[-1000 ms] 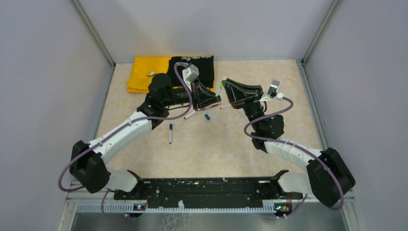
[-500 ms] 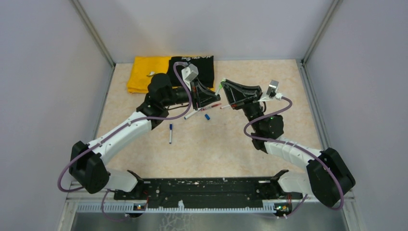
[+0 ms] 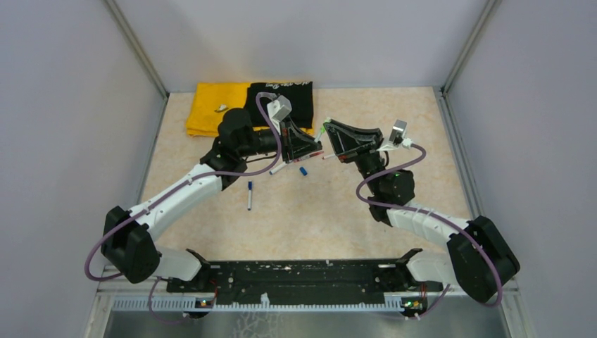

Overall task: Insert the pens into the pen caps
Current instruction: Insert the pen cap onto the pen.

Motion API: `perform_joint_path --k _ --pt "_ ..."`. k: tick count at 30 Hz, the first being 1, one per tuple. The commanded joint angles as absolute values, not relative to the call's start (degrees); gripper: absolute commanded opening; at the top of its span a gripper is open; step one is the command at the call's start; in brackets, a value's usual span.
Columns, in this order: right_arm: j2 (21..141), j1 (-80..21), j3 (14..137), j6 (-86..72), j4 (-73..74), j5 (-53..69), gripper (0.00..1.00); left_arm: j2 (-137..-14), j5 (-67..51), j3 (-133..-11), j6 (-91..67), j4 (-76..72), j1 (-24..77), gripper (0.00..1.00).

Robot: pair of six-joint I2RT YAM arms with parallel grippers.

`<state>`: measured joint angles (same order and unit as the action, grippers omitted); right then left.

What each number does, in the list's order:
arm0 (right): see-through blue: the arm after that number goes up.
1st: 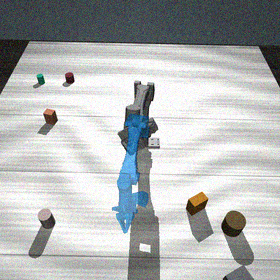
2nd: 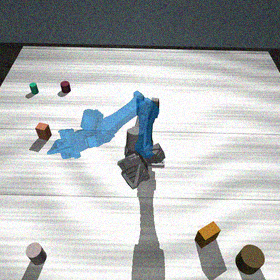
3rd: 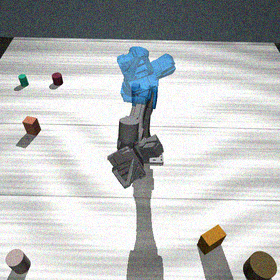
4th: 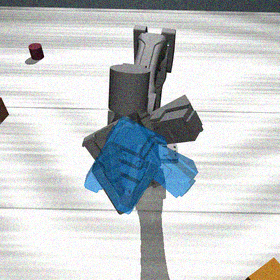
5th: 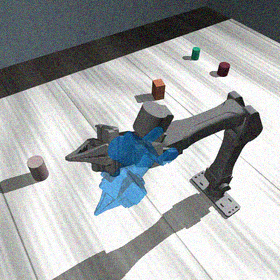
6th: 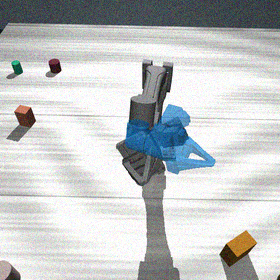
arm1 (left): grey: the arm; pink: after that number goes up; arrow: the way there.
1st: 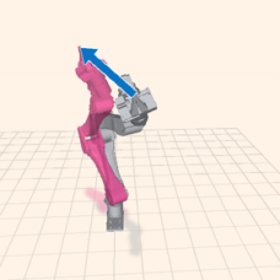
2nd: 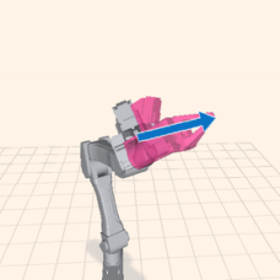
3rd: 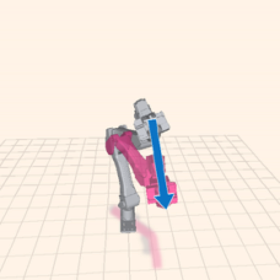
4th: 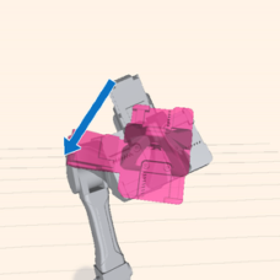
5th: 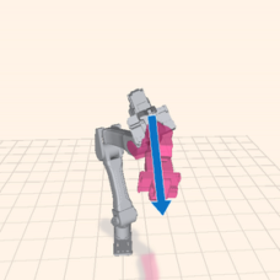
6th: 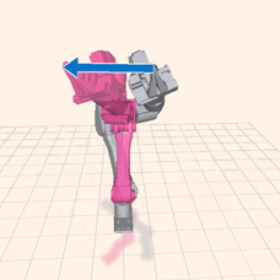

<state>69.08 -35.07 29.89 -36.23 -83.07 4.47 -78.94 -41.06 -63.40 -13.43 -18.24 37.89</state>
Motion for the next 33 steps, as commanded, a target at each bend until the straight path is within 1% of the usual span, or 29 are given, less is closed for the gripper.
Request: perform_joint_path --k 1,4,17,33 --pt "70.13 -35.06 29.39 -36.62 -83.00 6.09 0.04 -77.03 -41.80 -63.89 -12.66 -21.62 38.29 0.00" --pt "70.57 -35.07 30.29 -36.80 -83.69 5.57 0.00 -77.23 -41.84 -63.97 -12.73 -21.57 38.23 0.00" --pt "69.03 -35.06 37.57 -34.18 -81.08 4.47 0.00 -77.66 -42.28 -64.15 -12.83 -21.53 38.34 0.00" --pt "66.26 -35.04 35.54 -31.29 -78.14 2.75 0.00 -77.51 -41.80 -64.07 -12.61 -21.28 38.34 0.00"
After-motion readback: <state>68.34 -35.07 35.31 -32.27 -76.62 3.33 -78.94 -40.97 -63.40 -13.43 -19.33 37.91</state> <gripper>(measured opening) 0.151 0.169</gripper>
